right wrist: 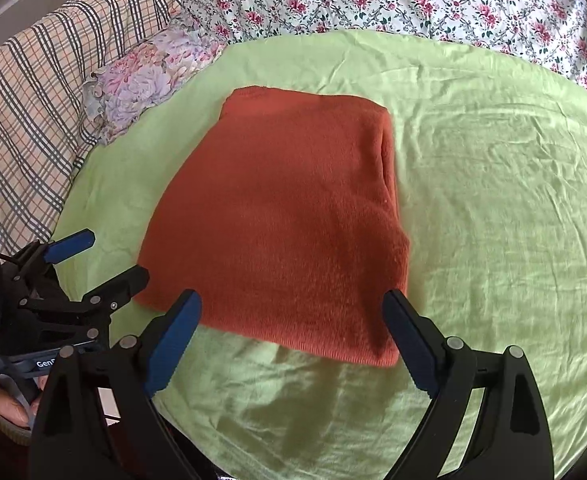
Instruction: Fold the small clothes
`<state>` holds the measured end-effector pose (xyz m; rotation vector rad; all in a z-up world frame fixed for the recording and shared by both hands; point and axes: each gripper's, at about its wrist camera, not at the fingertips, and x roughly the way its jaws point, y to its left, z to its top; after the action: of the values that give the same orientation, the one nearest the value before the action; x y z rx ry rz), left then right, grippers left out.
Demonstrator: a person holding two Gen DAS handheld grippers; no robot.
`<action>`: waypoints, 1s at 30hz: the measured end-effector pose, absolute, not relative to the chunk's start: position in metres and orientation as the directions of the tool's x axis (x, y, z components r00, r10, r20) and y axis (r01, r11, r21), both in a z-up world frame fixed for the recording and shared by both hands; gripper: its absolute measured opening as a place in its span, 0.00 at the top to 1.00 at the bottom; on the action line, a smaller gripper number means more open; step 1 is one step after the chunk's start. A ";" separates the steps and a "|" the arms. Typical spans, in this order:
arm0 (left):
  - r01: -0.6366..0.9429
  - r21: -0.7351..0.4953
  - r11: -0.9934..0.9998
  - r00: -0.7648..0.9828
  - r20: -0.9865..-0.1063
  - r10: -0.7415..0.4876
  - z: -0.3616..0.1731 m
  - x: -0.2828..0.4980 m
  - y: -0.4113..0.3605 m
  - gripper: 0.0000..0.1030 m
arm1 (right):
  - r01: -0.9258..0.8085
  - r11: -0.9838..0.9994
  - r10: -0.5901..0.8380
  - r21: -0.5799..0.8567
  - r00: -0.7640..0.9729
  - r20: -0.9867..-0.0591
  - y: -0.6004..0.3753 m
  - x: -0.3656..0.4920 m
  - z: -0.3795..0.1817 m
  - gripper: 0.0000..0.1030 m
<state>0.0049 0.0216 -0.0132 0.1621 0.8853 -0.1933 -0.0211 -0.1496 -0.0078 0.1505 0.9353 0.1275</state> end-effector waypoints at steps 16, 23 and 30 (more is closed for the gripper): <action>0.218 0.053 0.975 0.601 -0.794 -0.091 -0.021 0.018 0.023 0.07 | -0.045 0.982 0.177 0.185 0.574 -0.800 -0.143 -0.009 -0.012 0.11; 0.211 0.049 0.976 0.595 -0.799 -0.089 -0.022 0.021 0.024 0.07 | -0.043 0.982 0.177 0.186 0.572 -0.801 -0.142 -0.006 -0.013 0.11; 0.208 0.051 0.977 0.599 -0.796 -0.086 -0.022 0.021 0.023 0.07 | -0.048 0.981 0.179 0.186 0.575 -0.798 -0.139 -0.004 -0.010 0.11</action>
<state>0.0210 0.0233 -0.0220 0.1437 0.9139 -0.1714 -0.0041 -0.1390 -0.0105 0.1492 0.9500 0.1339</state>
